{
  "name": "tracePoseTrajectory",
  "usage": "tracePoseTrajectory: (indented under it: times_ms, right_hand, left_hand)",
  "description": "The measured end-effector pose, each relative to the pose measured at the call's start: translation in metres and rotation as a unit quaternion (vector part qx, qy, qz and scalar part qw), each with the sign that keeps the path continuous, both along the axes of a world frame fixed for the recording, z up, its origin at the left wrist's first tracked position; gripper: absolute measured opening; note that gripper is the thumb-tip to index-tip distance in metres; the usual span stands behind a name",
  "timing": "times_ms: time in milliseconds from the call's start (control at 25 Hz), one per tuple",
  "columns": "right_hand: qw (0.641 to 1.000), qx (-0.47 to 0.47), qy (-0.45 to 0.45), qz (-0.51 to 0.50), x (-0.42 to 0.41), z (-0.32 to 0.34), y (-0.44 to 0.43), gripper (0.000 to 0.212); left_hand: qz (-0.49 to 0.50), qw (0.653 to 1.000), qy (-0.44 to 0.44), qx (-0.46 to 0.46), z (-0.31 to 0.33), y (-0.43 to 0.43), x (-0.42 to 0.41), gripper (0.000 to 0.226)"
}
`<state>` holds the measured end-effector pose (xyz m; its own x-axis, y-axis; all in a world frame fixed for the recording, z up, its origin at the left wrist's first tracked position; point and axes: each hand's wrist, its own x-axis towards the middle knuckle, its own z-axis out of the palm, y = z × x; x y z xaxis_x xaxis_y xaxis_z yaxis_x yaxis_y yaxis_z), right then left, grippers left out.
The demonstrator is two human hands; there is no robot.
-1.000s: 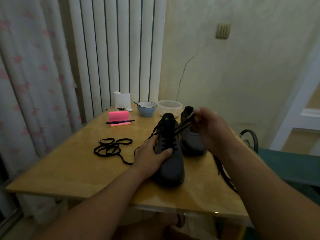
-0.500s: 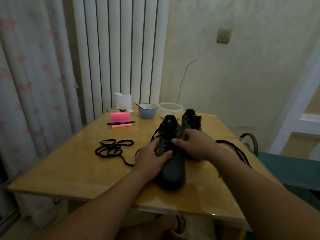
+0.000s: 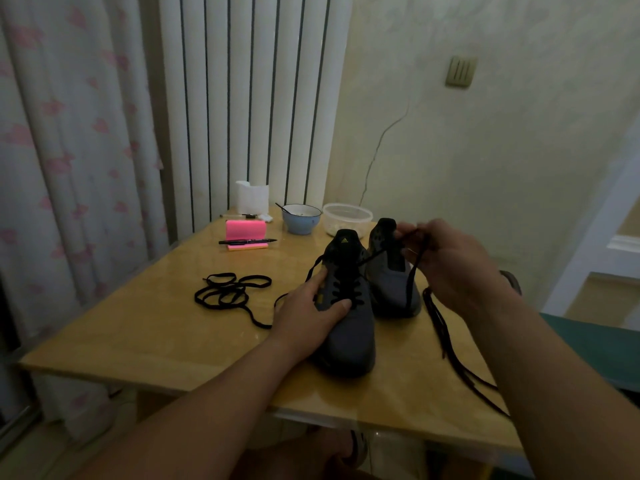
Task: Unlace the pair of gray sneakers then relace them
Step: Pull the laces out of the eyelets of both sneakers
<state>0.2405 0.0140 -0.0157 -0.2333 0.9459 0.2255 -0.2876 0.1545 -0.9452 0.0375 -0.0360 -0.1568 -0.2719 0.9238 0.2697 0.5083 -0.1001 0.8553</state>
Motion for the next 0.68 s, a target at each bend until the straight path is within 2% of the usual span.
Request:
tracePoseTrajectory:
  times_ms: [40,80,120,160,200,240,280,360,400,480,520,560,640,680]
  right_hand:
    - [0.994,-0.053,0.078,0.053,0.000,0.003,-0.004,0.018]
    - [0.994,-0.071,0.055,0.069,-0.002,0.002,-0.008,0.022]
    - [0.995,-0.041,-0.079,0.050,-0.006,-0.003,-0.008,0.027]
    - [0.957,0.036,-0.288,0.011,-0.010,-0.013,-0.005,0.029]
    - [0.873,0.106,-0.475,-0.017,-0.011,-0.023,-0.003,0.028]
    - [0.793,0.142,-0.592,-0.015,-0.011,-0.031,-0.001,0.029]
    - [0.748,0.144,-0.648,0.010,-0.009,-0.038,0.002,0.033]
    - [0.710,0.114,-0.694,0.035,-0.004,-0.044,0.001,0.035]
    - [0.693,0.132,-0.709,0.000,-0.004,-0.044,-0.001,0.029]
    - [0.656,0.259,-0.688,-0.172,-0.007,-0.049,-0.007,0.018]
    - [0.662,0.314,-0.640,-0.231,-0.014,-0.052,-0.009,0.018]
    - [0.699,0.324,-0.590,-0.240,-0.021,-0.056,-0.011,0.018]
    - [0.799,0.235,-0.528,-0.167,-0.036,-0.069,-0.014,0.024]
    - [0.838,0.172,-0.501,-0.136,-0.041,-0.081,-0.013,0.030]
  left_hand:
    - [-0.001,1.000,-0.003,0.000,0.001,0.000,0.000,0.097]
    - [0.000,1.000,-0.004,-0.003,0.001,0.001,0.000,0.096]
    - [0.001,1.000,-0.003,-0.004,0.000,0.001,0.000,0.096]
    - [0.001,1.000,-0.001,-0.005,-0.001,0.001,-0.001,0.094]
    - [0.000,1.000,-0.002,-0.004,-0.001,0.001,-0.001,0.093]
    - [-0.003,1.000,-0.004,-0.002,-0.001,0.001,0.000,0.091]
    - [-0.006,1.000,-0.005,0.001,-0.001,0.001,0.000,0.091]
    - [-0.009,1.000,-0.009,0.002,-0.001,0.001,-0.001,0.091]
    - [-0.009,1.000,-0.013,0.004,-0.001,0.001,-0.002,0.091]
    - [-0.015,1.000,-0.014,0.010,0.000,0.000,-0.001,0.086]
    - [-0.015,1.000,-0.005,0.014,0.000,0.000,-0.001,0.084]
    - [-0.017,1.000,0.003,0.017,0.000,-0.001,0.000,0.083]
    - [-0.019,1.000,0.013,0.021,0.002,-0.002,0.000,0.086]
    - [-0.016,0.999,0.020,0.020,0.005,-0.002,-0.001,0.089]
